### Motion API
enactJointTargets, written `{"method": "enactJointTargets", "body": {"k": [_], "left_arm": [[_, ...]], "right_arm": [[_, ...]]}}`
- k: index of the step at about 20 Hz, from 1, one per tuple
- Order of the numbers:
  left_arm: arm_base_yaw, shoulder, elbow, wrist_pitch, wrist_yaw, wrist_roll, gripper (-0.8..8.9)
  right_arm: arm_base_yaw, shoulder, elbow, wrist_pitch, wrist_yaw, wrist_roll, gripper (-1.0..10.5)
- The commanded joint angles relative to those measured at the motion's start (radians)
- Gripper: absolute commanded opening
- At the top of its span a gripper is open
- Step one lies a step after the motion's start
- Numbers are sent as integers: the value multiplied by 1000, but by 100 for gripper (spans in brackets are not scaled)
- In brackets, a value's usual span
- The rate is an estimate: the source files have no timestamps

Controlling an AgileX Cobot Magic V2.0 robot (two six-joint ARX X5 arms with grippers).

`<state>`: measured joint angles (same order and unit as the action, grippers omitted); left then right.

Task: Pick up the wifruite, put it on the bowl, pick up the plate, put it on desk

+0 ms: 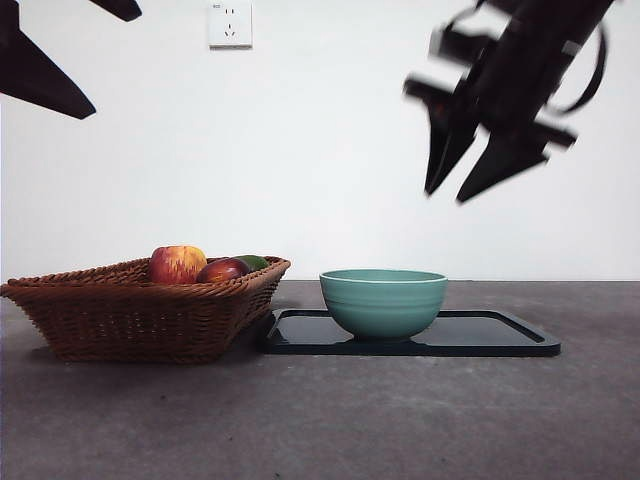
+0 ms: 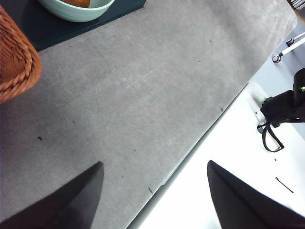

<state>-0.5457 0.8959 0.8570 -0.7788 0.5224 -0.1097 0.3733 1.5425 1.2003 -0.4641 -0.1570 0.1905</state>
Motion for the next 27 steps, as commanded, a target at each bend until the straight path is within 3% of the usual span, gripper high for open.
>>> {"method": "enactJointTargets", "body": {"k": [1, 6, 10, 14, 22, 27], "left_arm": [[-5, 6, 9, 9, 2, 19, 344], [-5, 6, 9, 9, 2, 31, 344], [-5, 6, 9, 9, 2, 31, 344], [-5, 6, 9, 9, 2, 31, 344], [-5, 6, 9, 9, 2, 31, 344], [-5, 6, 9, 10, 2, 31, 344]], "right_arm": [[20, -100, 19, -89, -3, -14, 193], [78, -368, 16, -329, -1, -46, 193], [112, -497, 5, -410, 0, -46, 193], [134, -601, -70, -419, -11, -46, 193], [157, -743, -362, -359, -192, -46, 193], [157, -748, -402, -333, -195, -46, 193]]}}
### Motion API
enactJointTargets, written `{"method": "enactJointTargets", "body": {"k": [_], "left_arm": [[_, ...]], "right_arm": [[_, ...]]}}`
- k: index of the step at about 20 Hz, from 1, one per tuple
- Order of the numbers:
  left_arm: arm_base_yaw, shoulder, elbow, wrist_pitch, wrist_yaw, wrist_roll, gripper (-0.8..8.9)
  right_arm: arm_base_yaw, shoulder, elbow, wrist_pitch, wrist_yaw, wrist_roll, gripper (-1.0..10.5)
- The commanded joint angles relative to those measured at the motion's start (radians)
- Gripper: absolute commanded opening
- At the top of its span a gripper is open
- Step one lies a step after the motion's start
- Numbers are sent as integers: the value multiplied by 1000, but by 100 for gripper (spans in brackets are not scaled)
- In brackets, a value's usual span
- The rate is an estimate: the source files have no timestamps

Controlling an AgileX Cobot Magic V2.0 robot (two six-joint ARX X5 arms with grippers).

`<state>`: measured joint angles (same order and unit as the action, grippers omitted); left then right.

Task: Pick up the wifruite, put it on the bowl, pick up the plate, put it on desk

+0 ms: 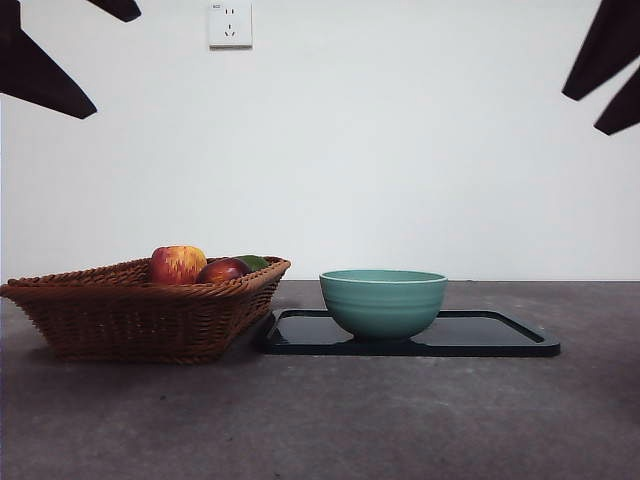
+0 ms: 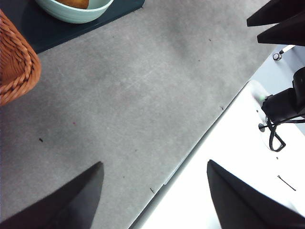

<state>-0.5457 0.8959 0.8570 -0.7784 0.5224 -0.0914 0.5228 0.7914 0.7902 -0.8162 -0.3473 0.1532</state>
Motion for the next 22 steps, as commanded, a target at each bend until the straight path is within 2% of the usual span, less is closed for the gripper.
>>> {"method": "enactJointTargets", "body": {"k": [1, 11, 13, 16, 22], "left_arm": [[-5, 6, 9, 9, 2, 13, 344], [-5, 6, 9, 21, 2, 9, 342], [-6, 6, 13, 95, 2, -53, 340], [-19, 25, 43, 204, -8, -82, 340], [-28, 276, 253, 225, -49, -69, 340]], "right_arm": [[7, 3, 8, 27, -5, -8, 193], [7, 3, 8, 33, -5, -8, 193], [7, 3, 8, 34, -4, -8, 193], [7, 3, 8, 34, -4, -8, 193], [7, -3, 10, 34, -5, 27, 193]]}}
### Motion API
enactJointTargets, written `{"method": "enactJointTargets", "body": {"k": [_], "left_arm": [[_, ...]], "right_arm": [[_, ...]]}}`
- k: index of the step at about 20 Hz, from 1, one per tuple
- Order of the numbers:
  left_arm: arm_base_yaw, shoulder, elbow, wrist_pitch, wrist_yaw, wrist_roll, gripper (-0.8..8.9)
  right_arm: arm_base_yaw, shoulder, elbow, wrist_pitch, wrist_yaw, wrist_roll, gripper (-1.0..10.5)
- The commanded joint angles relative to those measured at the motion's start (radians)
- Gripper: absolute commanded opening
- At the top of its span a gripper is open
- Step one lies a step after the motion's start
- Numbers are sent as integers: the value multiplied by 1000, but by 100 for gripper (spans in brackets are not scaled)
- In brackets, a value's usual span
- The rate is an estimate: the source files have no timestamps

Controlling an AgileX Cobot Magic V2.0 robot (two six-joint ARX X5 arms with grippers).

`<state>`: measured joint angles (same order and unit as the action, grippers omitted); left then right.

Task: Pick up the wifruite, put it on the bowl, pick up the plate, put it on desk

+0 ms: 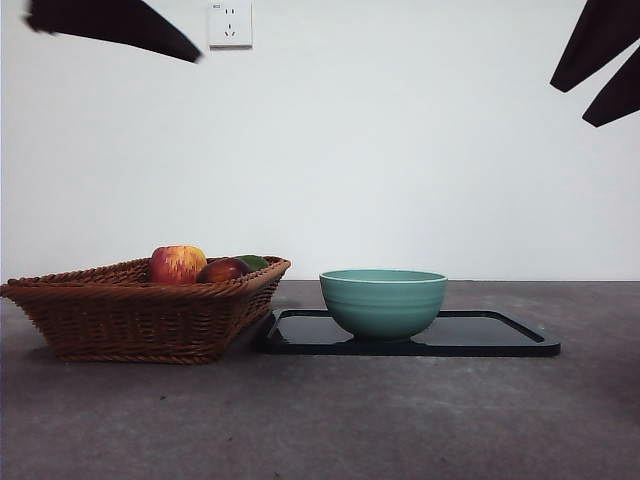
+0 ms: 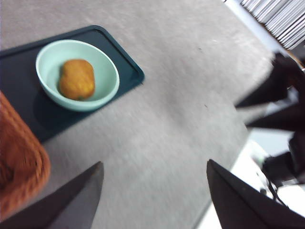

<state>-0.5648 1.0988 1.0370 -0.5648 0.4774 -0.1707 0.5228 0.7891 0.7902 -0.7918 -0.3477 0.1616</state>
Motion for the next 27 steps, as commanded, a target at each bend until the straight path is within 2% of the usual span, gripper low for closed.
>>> {"method": "enactJointTargets", "body": {"k": [1, 8, 11, 17, 20, 24, 27], "left_arm": [[-12, 134, 127, 10, -16, 24, 340], [-20, 529, 489, 11, -69, 74, 339], [-31, 656, 578, 11, -109, 86, 338], [-74, 821, 659, 27, -219, 171, 339], [-97, 874, 659, 41, -282, 206, 339], [-121, 940, 659, 65, -297, 214, 339], [-138, 983, 659, 89, -354, 220, 339]], "right_arm": [[7, -6, 10, 10, -7, 23, 193], [7, -109, 84, -19, -23, 119, 193], [7, -143, 149, -89, -18, 126, 193], [5, -184, 238, -205, -7, 127, 193], [5, -198, 240, -251, 25, 127, 193], [5, -198, 240, -309, 38, 127, 193], [5, -198, 240, -324, 37, 127, 193]]}}
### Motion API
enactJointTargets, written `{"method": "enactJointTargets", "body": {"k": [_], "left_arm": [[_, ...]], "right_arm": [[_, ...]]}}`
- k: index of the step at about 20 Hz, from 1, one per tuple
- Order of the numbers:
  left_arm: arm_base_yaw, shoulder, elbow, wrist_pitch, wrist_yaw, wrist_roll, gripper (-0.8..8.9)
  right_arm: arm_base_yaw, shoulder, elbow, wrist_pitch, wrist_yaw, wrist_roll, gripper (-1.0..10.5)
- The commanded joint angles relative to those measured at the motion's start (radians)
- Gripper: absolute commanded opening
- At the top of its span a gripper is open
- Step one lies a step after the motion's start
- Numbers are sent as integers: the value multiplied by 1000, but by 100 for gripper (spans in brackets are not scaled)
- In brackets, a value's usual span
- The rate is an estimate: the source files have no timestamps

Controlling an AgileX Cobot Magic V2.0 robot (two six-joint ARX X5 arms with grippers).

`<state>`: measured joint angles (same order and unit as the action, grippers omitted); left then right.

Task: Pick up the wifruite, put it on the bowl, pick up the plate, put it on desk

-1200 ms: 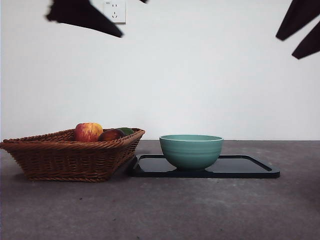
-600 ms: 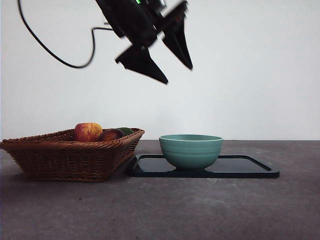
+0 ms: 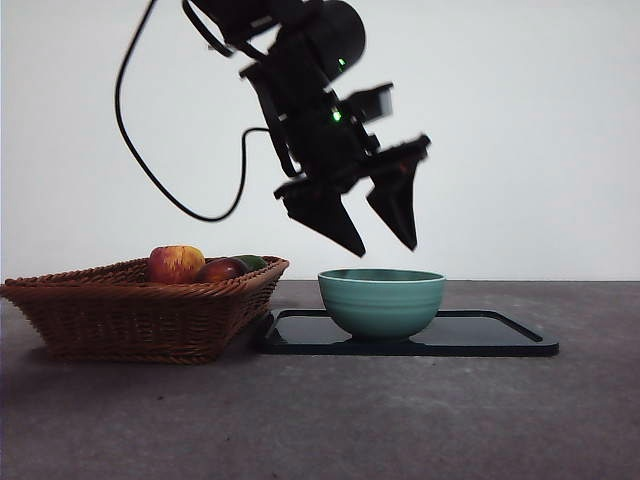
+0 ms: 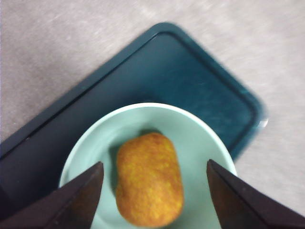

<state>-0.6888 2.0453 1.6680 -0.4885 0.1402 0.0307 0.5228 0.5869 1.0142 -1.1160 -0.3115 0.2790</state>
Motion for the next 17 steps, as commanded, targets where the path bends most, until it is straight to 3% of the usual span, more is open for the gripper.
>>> {"method": "enactJointTargets", "body": {"k": [1, 4, 17], "left_arm": [[-17, 46, 28, 15, -18, 24, 339], [-24, 66, 28, 19, -74, 41, 339], [-28, 105, 28, 23, -73, 56, 339]], "right_arm": [[5, 4, 16, -5, 1, 9, 193], [5, 4, 16, -8, 2, 9, 193], [5, 4, 16, -7, 31, 4, 193]]}}
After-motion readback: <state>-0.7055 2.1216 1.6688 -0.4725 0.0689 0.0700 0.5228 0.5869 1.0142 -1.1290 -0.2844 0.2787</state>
